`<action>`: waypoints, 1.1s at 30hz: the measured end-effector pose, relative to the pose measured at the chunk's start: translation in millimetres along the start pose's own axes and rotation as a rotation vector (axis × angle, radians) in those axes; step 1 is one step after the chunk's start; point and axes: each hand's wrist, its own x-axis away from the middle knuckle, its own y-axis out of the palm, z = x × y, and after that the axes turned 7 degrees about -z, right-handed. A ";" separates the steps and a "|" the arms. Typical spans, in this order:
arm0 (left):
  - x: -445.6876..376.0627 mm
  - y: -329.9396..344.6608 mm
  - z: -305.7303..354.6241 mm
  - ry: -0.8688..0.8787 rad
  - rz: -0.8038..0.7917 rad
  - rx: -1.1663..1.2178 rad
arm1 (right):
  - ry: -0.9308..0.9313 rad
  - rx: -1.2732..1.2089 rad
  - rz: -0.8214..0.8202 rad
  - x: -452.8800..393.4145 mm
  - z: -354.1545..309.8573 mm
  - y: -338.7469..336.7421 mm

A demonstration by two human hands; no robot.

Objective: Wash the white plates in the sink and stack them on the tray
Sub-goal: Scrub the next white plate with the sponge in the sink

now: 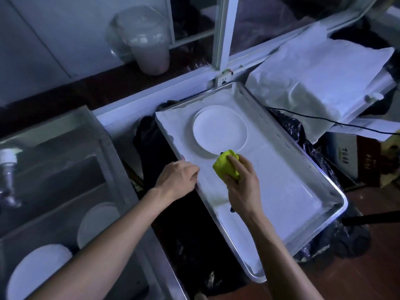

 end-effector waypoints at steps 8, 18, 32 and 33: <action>128.3 -28.6 -70.9 -0.076 0.155 0.084 | -0.095 0.099 -0.175 18.8 -83.3 99.6; 325.3 2.9 -200.5 -0.654 0.038 0.323 | -0.176 0.144 -0.471 75.4 -152.2 274.5; 399.2 68.3 -296.8 -0.971 0.019 0.682 | -0.139 0.293 -0.627 95.9 -123.6 435.9; 393.9 76.6 -303.4 -0.980 0.001 0.692 | -0.133 0.296 -0.635 92.9 -115.8 442.8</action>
